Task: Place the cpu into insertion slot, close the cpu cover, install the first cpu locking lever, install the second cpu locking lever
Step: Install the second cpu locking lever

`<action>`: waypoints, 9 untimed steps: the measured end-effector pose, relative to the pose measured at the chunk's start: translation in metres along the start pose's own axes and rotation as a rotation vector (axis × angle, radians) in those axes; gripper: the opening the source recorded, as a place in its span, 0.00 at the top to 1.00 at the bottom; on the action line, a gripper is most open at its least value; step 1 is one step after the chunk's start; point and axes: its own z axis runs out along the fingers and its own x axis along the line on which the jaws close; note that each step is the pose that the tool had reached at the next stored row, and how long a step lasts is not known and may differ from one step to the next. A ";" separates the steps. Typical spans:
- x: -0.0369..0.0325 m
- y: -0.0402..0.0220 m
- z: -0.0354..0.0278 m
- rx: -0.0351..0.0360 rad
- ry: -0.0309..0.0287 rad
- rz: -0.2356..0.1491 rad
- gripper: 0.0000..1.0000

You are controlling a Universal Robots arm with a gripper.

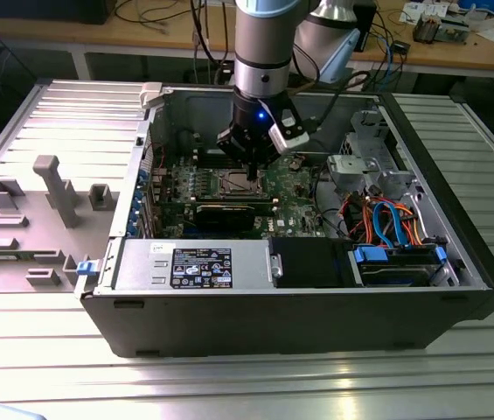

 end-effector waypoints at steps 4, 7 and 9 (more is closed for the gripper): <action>0.0003 -0.0080 -0.0001 0.0002 0.0001 0.001 0.89; 0.0008 -0.0151 0.0000 0.0002 0.0000 0.001 0.89; 0.0089 -0.0187 0.0004 0.0002 0.0001 0.001 0.89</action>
